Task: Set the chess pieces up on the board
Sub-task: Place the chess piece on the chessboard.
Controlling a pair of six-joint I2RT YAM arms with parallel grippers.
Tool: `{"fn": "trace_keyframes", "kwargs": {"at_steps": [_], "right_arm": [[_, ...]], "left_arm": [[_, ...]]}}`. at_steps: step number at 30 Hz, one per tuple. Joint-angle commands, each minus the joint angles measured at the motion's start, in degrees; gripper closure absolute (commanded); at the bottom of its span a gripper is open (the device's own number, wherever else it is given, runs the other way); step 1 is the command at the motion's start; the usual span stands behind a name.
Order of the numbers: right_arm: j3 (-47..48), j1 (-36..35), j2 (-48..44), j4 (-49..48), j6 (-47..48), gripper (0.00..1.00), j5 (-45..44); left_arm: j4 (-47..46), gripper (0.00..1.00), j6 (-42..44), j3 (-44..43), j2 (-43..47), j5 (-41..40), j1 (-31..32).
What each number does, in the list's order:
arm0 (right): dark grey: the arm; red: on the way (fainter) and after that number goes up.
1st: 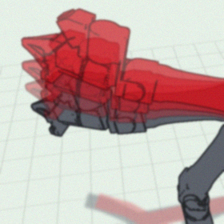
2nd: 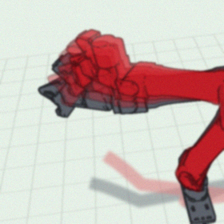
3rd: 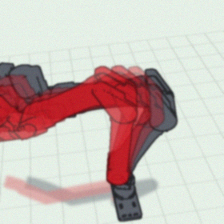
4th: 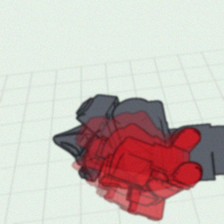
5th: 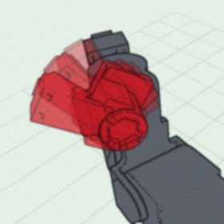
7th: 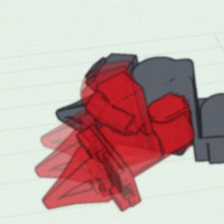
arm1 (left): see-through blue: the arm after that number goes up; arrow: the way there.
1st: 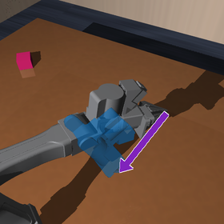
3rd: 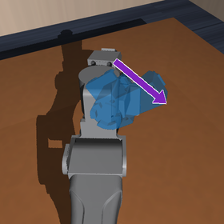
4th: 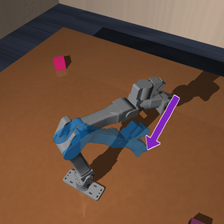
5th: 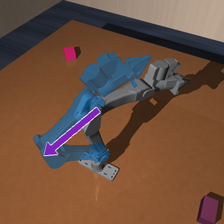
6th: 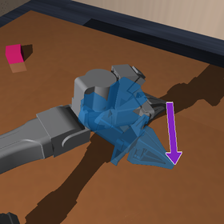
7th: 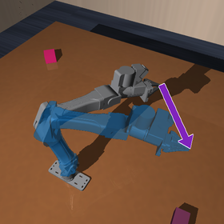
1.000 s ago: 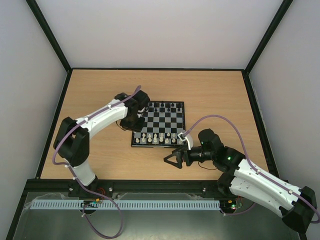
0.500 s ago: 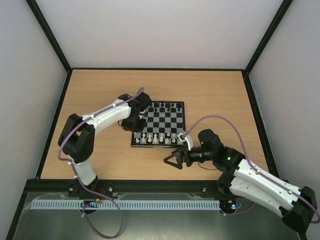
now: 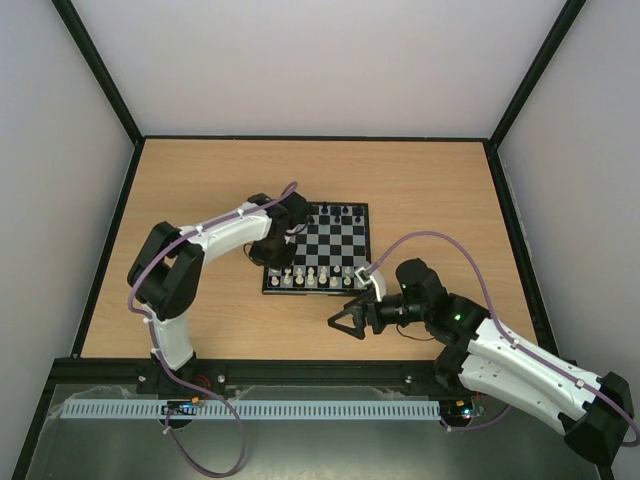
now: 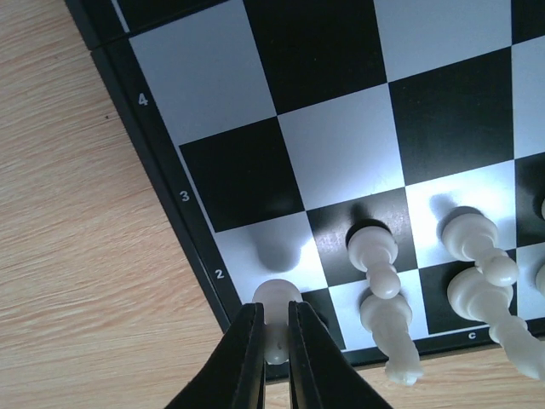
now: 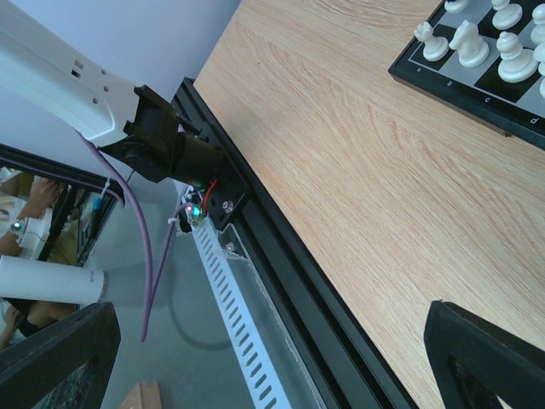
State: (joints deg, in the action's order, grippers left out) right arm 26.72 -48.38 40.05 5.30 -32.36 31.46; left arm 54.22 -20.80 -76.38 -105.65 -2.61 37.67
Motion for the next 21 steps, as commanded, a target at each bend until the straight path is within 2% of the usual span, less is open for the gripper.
{"fn": "trace_keyframes", "kwargs": {"at_steps": [1, 21], "right_arm": [[-0.43, 0.19, -0.77, 0.45, 0.46, 0.01, 1.24], [-0.44, 0.22, -0.68, 0.22, 0.59, 0.01, 1.91]], "left_arm": [[0.02, 0.98, 0.27, 0.01, -1.44, -0.34, 0.64], [-0.04, 0.97, 0.76, -1.30, -3.60, -1.17, 0.78]]}}
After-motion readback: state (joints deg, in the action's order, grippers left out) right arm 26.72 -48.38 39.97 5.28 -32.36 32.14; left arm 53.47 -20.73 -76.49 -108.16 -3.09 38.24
